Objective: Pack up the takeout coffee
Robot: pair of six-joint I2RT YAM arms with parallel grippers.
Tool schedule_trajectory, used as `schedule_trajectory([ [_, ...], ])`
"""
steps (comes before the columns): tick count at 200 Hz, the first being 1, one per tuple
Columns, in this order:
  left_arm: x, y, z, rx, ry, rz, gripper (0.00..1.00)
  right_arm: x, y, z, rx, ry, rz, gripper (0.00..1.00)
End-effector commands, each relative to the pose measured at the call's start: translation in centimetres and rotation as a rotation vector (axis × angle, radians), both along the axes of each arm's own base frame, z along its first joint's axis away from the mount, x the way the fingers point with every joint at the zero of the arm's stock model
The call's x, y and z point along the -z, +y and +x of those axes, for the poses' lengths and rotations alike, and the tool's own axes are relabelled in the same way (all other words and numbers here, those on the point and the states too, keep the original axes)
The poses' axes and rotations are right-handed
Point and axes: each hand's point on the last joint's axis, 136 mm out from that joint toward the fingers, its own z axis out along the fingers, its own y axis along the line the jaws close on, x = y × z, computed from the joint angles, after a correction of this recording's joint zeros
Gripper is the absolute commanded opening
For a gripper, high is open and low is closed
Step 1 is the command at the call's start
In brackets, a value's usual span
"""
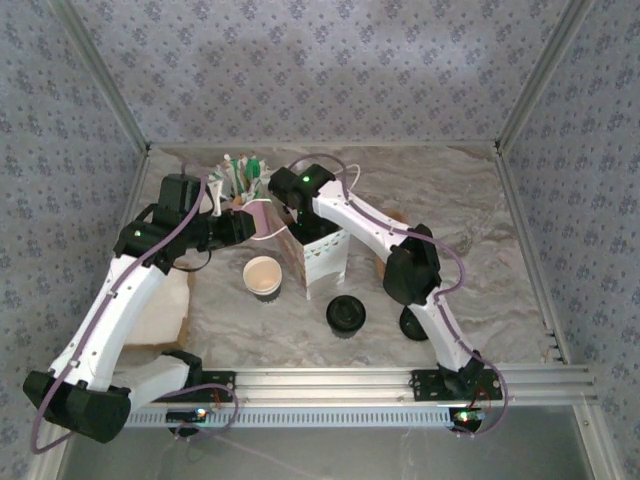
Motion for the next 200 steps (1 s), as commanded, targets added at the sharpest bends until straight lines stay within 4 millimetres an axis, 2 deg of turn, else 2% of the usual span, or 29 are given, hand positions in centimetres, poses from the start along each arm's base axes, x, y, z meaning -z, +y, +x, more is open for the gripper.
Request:
schedule_trajectory([
  [1, -0.6, 0.1, 0.2, -0.009, -0.03, -0.011, 0.32, -3.2, -0.3, -0.1, 0.013, -0.042, 0.035, 0.52],
  [40, -0.6, 0.2, 0.2, -0.012, -0.028, -0.013, 0.35, -4.9, -0.1, -0.3, 0.012, -0.062, 0.07, 0.57],
  [119, -1.4, 0.5, -0.1, -0.027, -0.045, -0.015, 0.49, -9.2, 0.3, -0.8, 0.007, -0.113, 0.172, 0.67],
  [159, -2.4, 0.6, -0.5, -0.031, -0.061, -0.03, 0.63, -10.9, 0.4, -1.1, 0.008, -0.138, 0.211, 0.75],
  [188, -3.6, 0.5, -0.9, -0.028, -0.086, -0.051, 0.77, -12.2, 0.4, -1.2, 0.009, -0.164, 0.243, 0.86],
  [200, -4.1, 0.5, -1.1, -0.026, -0.095, -0.06, 0.81, -12.7, 0.5, -1.3, 0.006, -0.175, 0.255, 0.88],
])
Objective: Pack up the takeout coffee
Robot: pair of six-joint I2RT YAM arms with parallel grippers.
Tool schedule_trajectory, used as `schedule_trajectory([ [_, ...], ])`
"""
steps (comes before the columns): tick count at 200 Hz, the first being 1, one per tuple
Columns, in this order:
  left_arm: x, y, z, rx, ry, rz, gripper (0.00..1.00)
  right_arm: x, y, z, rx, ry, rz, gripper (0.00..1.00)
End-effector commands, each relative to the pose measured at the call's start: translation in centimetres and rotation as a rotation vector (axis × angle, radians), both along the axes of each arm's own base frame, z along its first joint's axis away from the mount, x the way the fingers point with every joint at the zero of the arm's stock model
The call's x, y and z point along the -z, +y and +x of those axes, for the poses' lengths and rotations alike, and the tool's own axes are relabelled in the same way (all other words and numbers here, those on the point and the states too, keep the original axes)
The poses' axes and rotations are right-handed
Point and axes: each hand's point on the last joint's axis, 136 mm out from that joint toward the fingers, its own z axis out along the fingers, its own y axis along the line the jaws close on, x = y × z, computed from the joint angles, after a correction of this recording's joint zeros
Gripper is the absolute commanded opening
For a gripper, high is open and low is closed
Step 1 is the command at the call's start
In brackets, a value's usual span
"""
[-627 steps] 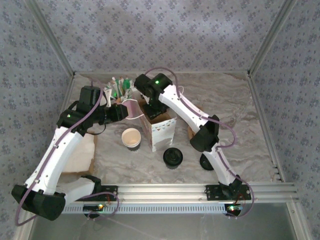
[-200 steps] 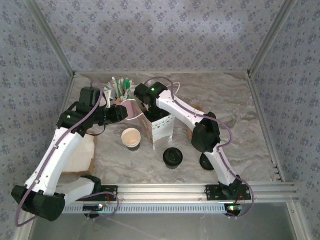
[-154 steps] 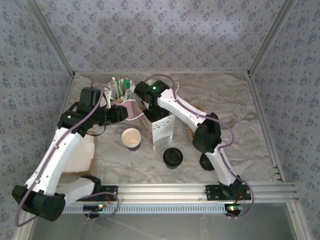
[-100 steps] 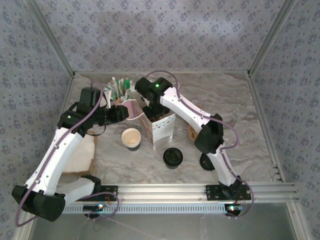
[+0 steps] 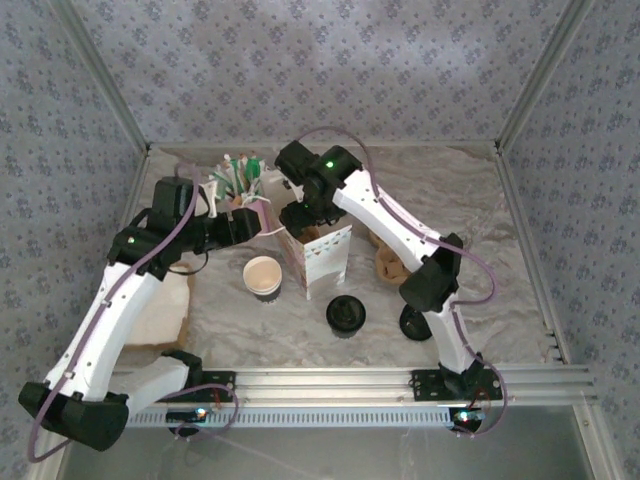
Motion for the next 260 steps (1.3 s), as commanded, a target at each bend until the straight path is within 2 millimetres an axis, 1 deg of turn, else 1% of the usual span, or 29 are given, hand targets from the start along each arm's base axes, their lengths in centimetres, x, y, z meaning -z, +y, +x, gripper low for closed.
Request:
schedule_trajectory([
  [1, -3.0, 0.0, -0.4, 0.004, -0.068, -0.039, 0.81, -3.3, 0.0, -0.9, -0.01, -0.047, 0.062, 0.88],
  [34, -4.2, 0.1, -0.9, 0.002, -0.092, -0.058, 0.9, -4.7, -0.2, -1.2, -0.012, -0.075, 0.084, 0.91],
  [63, -5.2, 0.2, -1.2, 0.002, -0.112, -0.069, 0.94, -6.1, -0.5, -1.2, -0.007, -0.115, 0.105, 0.91],
  [112, -6.8, 0.6, -2.0, -0.009, -0.153, -0.086, 0.97, -8.6, -0.6, -1.4, -0.008, -0.184, 0.158, 0.91],
  [163, -9.8, 1.4, -3.6, -0.024, -0.247, -0.122, 0.99, -11.5, -1.2, -2.3, -0.018, -0.25, 0.226, 0.91],
  [177, -10.5, 1.6, -4.2, -0.025, -0.27, -0.133, 0.99, -12.2, -1.5, -2.6, -0.023, -0.264, 0.244, 0.93],
  [199, -11.5, 2.0, -5.3, -0.026, -0.302, -0.151, 0.99, -13.2, -1.9, -3.3, -0.03, -0.28, 0.271, 0.98],
  [205, -11.6, 2.1, -5.5, -0.028, -0.304, -0.154, 1.0, -13.4, -2.2, -3.5, -0.03, -0.282, 0.274, 1.0],
  [220, -11.6, 2.3, -6.1, -0.03, -0.306, -0.158, 0.99, -13.8, -2.8, -4.0, -0.031, -0.288, 0.282, 1.0],
  [239, -11.0, 2.4, -6.7, -0.03, -0.283, -0.158, 0.99, -14.3, -3.7, -4.9, -0.03, -0.301, 0.301, 1.0],
  [260, -10.2, 2.6, -7.5, -0.033, -0.255, -0.167, 1.0, -14.3, -4.6, -6.1, -0.034, -0.291, 0.323, 1.0],
])
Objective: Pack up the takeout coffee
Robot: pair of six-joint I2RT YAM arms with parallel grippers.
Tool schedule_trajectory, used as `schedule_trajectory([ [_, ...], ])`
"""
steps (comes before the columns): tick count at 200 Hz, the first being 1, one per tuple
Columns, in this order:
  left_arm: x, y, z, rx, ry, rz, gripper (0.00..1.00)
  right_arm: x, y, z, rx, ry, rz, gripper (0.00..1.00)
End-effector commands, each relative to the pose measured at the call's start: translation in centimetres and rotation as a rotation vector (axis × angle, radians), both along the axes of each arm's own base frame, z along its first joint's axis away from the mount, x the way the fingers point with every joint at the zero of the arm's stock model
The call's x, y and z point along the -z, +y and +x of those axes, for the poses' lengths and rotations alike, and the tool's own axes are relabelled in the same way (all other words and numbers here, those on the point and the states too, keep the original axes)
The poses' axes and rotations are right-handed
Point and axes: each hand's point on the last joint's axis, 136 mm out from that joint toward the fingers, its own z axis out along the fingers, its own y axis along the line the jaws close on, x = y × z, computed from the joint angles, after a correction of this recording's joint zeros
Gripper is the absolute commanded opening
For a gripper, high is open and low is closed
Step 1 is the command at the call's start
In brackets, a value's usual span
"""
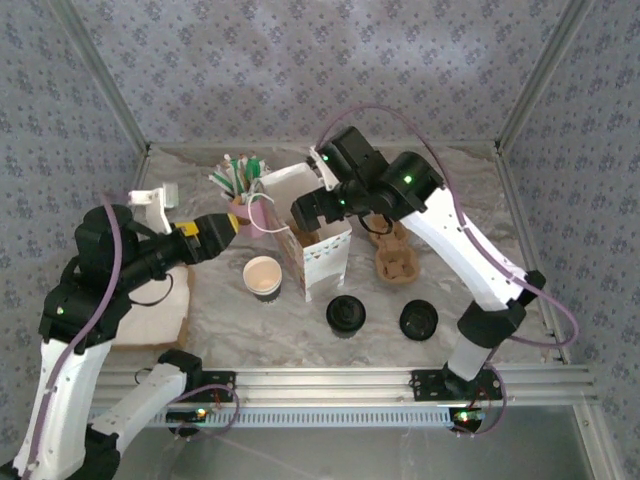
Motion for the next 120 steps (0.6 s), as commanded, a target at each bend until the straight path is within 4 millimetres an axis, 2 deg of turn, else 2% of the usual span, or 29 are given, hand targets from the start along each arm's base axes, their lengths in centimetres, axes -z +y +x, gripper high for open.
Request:
schedule_trajectory([
  [1, 0.7, 0.2, -1.0, -0.001, 0.041, -0.017, 1.0, -1.4, -0.9, -1.5, -0.013, -0.021, 0.052, 1.0],
  [55, 2.9, -0.1, -2.6, 0.023, 0.137, -0.061, 0.99, -1.3, -3.3, -4.0, 0.006, -0.005, 0.104, 1.0],
  [120, 4.9, -0.8, -3.8, 0.057, 0.216, -0.113, 0.99, 0.0, -7.0, -6.4, 0.093, 0.014, 0.144, 1.0],
])
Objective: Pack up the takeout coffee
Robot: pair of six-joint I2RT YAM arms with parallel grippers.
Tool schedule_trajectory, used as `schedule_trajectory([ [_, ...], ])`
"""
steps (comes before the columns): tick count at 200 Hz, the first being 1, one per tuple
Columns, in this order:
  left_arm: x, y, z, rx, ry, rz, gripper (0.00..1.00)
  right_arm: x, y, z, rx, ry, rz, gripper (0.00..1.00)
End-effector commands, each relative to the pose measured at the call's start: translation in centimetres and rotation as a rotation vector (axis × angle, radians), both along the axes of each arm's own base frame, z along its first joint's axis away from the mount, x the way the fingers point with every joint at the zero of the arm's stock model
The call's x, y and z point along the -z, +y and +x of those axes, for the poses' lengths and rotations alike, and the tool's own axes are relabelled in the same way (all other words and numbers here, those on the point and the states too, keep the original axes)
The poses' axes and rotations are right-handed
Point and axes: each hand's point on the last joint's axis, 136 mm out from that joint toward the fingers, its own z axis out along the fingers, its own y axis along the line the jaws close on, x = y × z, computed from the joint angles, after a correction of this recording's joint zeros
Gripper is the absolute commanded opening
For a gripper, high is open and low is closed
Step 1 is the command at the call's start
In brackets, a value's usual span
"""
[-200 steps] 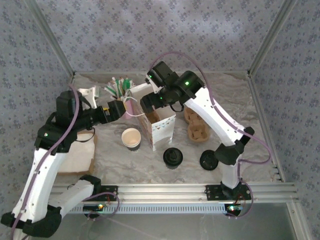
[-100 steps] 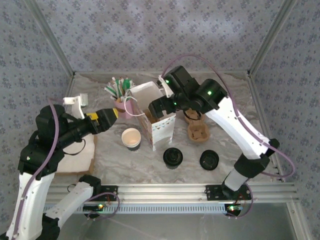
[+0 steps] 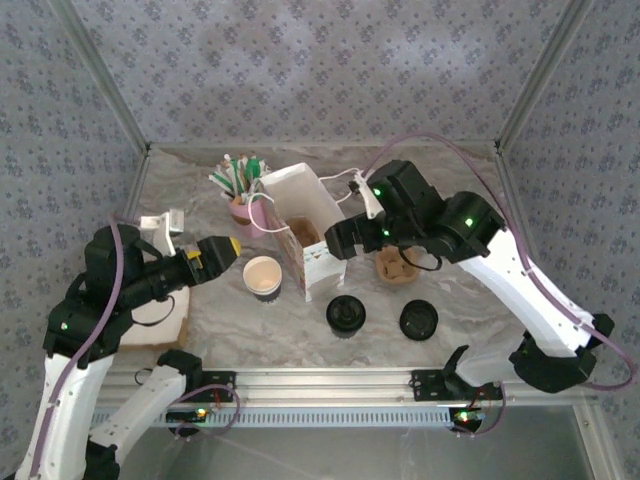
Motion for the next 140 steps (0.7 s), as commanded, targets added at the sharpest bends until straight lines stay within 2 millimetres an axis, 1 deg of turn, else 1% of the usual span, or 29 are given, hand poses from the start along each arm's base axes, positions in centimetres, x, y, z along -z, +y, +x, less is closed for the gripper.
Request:
schedule_trajectory([
  [1, 0.5, -0.4, -0.8, 0.021, 0.036, -0.045, 0.99, -0.2, -1.5, -0.8, 0.05, -0.007, 0.038, 1.0],
  [40, 1.8, -0.9, -1.1, 0.042, 0.077, -0.058, 0.99, 1.0, -3.8, -1.6, 0.117, 0.006, 0.023, 1.0],
  [65, 2.6, -1.1, -1.4, 0.055, 0.097, -0.054, 0.99, 2.6, -5.3, -2.0, 0.182, 0.032, 0.0, 1.0],
  [96, 4.8, -1.9, -1.6, 0.077, 0.147, -0.026, 1.0, 4.7, -6.7, -2.9, 0.204, 0.057, -0.025, 1.0],
  [121, 6.1, -2.8, -1.4, 0.093, 0.165, 0.022, 0.99, 6.4, -8.1, -2.8, 0.266, 0.081, -0.016, 1.0],
  [140, 6.9, -3.4, -1.2, 0.099, 0.164, 0.088, 0.99, 7.5, -8.9, -2.6, 0.307, 0.128, 0.03, 1.0],
])
